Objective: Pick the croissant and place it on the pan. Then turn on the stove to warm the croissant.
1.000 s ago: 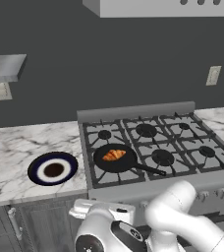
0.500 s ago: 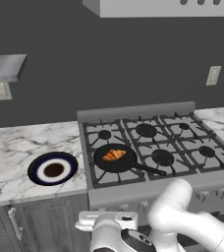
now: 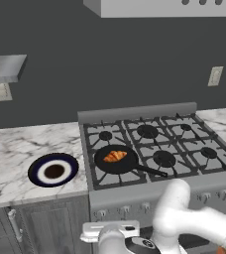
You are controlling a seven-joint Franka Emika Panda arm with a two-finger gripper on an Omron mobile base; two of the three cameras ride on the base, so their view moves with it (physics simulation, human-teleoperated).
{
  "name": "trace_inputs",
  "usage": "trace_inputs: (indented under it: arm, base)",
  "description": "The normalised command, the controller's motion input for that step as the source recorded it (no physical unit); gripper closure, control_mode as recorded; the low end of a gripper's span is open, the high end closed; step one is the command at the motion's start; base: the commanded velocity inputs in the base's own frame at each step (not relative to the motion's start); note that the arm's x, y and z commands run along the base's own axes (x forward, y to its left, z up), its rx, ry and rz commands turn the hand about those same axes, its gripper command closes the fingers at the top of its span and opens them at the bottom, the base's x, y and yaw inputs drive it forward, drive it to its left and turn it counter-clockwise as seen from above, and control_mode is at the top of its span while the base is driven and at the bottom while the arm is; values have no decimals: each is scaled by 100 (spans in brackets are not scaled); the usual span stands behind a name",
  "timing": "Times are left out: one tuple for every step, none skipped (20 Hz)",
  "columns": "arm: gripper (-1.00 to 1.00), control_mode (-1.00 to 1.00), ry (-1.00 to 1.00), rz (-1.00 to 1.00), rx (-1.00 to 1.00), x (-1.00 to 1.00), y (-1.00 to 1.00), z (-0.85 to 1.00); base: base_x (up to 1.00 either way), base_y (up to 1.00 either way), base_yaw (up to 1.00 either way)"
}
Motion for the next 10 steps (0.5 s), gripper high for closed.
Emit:
trace_inputs:
  arm:
    - [-100, -100, 0, 2, 0, 16, 0, -34]
    - [-100, -100, 0, 1, 0, 21, 0, -30]
    - [-100, -100, 0, 0, 0, 25, -2, -31]
    - [-100, -100, 0, 0, 0, 26, -4, -33]
    - [-100, -100, 0, 0, 0, 30, -6, -31]
    - [-100, -100, 0, 0, 0, 33, -3, -36]
    - [-100, -100, 0, 0, 0, 33, 0, -36]
    - [-100, -100, 0, 0, -1, 34, 0, -42]
    - [-100, -100, 0, 0, -3, 30, 0, -49]
    - [-100, -100, 0, 0, -4, 27, 0, -51]
  base:
    - [0, 0, 0]
    - [0, 0, 0]
    - [0, 0, 0]
    - [0, 0, 0]
    - [0, 0, 0]
    - [0, 0, 0]
    - [0, 0, 0]
    - [0, 0, 0]
    - [0, 0, 0]
    - [0, 0, 0]
